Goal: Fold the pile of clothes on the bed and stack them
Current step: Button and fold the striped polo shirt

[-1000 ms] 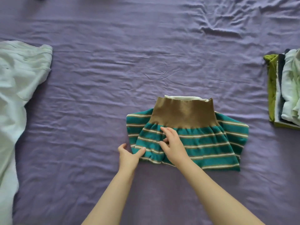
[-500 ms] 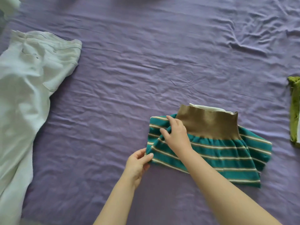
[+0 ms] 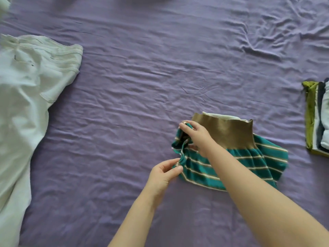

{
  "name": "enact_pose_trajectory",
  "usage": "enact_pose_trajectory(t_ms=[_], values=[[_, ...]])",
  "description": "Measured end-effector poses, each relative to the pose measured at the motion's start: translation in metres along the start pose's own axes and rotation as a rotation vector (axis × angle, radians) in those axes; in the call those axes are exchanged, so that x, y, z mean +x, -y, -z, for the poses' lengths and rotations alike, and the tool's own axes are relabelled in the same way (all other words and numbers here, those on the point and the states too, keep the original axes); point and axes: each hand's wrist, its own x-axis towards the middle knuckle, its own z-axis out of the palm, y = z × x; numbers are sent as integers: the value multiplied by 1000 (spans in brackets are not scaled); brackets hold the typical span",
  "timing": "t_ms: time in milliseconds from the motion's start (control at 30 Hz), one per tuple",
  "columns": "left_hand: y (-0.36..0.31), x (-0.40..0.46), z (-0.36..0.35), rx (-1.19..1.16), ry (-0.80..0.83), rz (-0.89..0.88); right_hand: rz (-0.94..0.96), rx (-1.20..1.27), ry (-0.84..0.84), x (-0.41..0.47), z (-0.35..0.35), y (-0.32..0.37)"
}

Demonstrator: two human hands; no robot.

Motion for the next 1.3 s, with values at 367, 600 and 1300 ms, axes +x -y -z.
enact_pose_trajectory(t_ms=[367,600,1300], values=[[32,-10,-170,147,194,1,-128,824,65,-65,191,-36],[92,9,-239,263,171,88,-60,227,-30,-70,249,-78],[114,28,-237,1003,134,-125,1,4,-441,-56,274,-140]])
